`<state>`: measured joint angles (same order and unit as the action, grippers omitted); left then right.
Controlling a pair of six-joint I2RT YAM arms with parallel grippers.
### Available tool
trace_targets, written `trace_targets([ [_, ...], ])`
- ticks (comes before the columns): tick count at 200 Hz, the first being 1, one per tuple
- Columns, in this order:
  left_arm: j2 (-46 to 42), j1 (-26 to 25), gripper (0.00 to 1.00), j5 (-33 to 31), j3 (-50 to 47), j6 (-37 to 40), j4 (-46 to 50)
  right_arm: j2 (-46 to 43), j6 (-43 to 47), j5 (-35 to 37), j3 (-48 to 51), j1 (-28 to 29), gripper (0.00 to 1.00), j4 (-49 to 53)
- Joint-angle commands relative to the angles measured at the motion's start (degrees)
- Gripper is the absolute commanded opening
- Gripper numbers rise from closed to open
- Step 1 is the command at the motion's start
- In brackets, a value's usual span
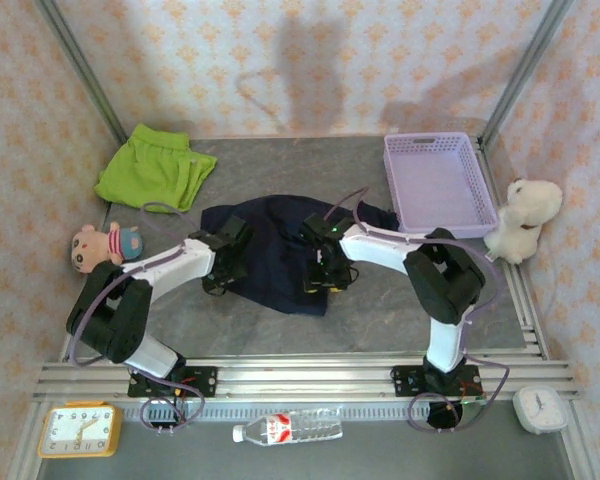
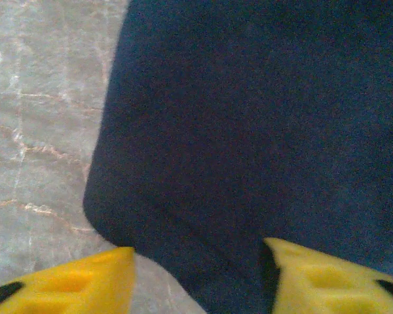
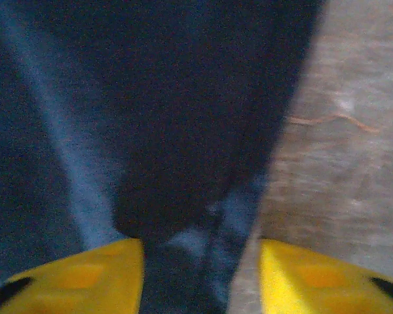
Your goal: Fold and stack the mixed laundry pile
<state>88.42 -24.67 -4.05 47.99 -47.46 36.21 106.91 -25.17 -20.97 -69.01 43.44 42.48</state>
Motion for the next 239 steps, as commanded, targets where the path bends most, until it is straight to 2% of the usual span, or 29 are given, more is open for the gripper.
trace_targets([
  [1, 4.3, 0.1, 0.34, -2.7, 2.2, 1.2, -1.6, 1.8, -0.1, 2.3, -0.6, 0.0, 0.23, 0.2],
  [18, 6.7, 0.1, 0.08, -1.4, 4.5, 1.9, -1.2, 1.3, -0.1, 2.9, -0.9, 0.0, 0.00, 0.7],
  [23, 6.8, 0.1, 0.00, -1.1, 5.1, 2.0, -1.0, 1.0, 0.0, 2.8, -0.9, -0.1, 0.00, 0.6],
  [62, 0.4, 0.0, 0.00, 0.7, 13.6, 4.6, 5.2, -4.4, -0.6, 2.2, -6.3, -2.3, 0.00, 2.0],
  [104, -3.1, 0.3, 0.00, 1.1, 34.7, 11.8, 13.5, -8.4, -2.0, 1.4, -21.3, -8.8, 0.00, 4.9],
  [125, 0.4, 1.9, 0.00, 3.0, 49.4, 15.1, 17.5, -8.1, -2.5, 1.1, -33.4, -11.6, 0.00, 6.8],
  [150, 7.2, 4.0, 0.00, 8.3, 73.5, 18.3, 24.3, -5.5, -2.2, -2.2, -52.7, -14.9, 0.00, 10.3],
  [172, 12.0, 4.0, 0.00, 12.9, 93.4, 20.3, 29.0, -3.4, -0.9, -2.1, -70.0, -15.6, 0.00, 14.2],
  [184, 13.0, 4.0, 0.00, 15.7, 100.8, 20.3, 30.0, -2.6, -0.4, -2.4, -78.2, -15.9, 0.00, 17.0],
  [204, 10.1, 4.0, 0.00, 21.7, 102.7, 19.6, 27.2, -5.0, -1.6, -6.6, -83.3, -17.4, 0.00, 16.4],
  [239, 0.5, 4.0, 0.00, 26.1, 98.4, 18.1, 18.6, -17.0, -3.0, -9.7, -74.8, -18.0, 0.00, 8.4],
])
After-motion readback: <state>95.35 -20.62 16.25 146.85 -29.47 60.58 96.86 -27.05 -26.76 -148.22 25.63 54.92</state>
